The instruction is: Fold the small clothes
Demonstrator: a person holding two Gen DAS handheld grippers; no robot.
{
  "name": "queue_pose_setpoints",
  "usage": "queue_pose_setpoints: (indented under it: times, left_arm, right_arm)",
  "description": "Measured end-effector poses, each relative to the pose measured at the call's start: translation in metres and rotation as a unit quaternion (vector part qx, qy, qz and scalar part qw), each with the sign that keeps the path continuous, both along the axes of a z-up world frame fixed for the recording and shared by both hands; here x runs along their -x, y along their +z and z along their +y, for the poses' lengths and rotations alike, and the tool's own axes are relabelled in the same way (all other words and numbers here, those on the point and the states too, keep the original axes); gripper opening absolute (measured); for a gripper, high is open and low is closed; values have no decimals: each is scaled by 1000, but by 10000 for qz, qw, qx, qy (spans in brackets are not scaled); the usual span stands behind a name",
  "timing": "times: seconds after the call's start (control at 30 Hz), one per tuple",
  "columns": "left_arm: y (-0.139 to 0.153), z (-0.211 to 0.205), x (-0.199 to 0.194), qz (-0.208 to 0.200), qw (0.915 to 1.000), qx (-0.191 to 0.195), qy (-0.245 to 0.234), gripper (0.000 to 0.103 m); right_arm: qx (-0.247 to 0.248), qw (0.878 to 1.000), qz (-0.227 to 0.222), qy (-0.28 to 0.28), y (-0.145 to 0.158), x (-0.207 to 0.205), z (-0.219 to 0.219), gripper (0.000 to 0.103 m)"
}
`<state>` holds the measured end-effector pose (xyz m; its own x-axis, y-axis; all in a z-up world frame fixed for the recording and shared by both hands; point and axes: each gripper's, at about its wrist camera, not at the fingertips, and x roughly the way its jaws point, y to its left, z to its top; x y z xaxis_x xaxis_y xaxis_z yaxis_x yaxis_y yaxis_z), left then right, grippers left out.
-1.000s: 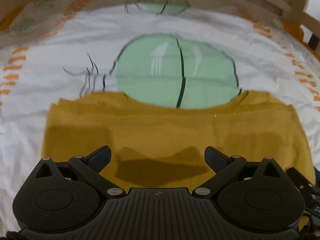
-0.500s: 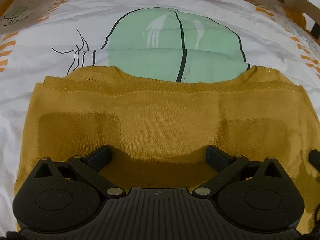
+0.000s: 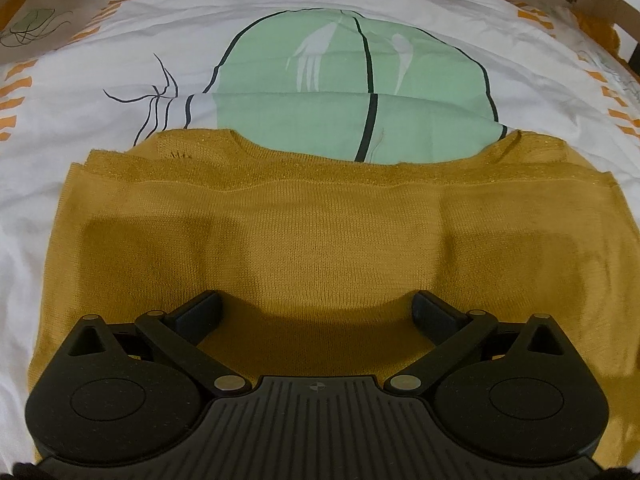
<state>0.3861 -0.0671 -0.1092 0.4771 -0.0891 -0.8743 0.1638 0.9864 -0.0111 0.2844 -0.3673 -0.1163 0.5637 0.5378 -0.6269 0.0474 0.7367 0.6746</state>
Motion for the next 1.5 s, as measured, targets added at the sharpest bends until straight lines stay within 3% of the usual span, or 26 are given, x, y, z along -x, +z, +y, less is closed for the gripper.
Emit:
queue_pose_setpoints:
  times: [0.1, 0.4, 0.63, 1.0, 1.17, 1.4, 1.5]
  left_arm:
    - [0, 2, 1, -19, 10000, 7, 13, 103]
    - [3, 2, 3, -28, 10000, 2, 18, 103]
    - [16, 4, 27, 8, 9999, 37, 98, 102]
    - [15, 16, 98, 116, 9991, 270, -306, 101]
    - [29, 45, 99, 7, 9979, 639, -39, 101]
    - [48, 93, 91, -342, 9985, 385, 181, 100]
    - [45, 113, 84, -295, 9976, 490, 383, 100]
  right_arm:
    - [-84, 9998, 197, -50, -2, 6, 1, 103]
    - [-1036, 9923, -25, -681, -23, 0, -22, 103]
    - [-873, 9938, -161, -670, -22, -8, -19, 103]
    - [-841, 9934, -320, -718, -22, -6, -22, 103]
    - [-805, 9932, -410, -734, -21, -3, -22, 103]
    - [-715, 9937, -488, -719, -19, -6, -21, 103]
    - [-575, 9953, -488, -610, -17, -11, -19, 103]
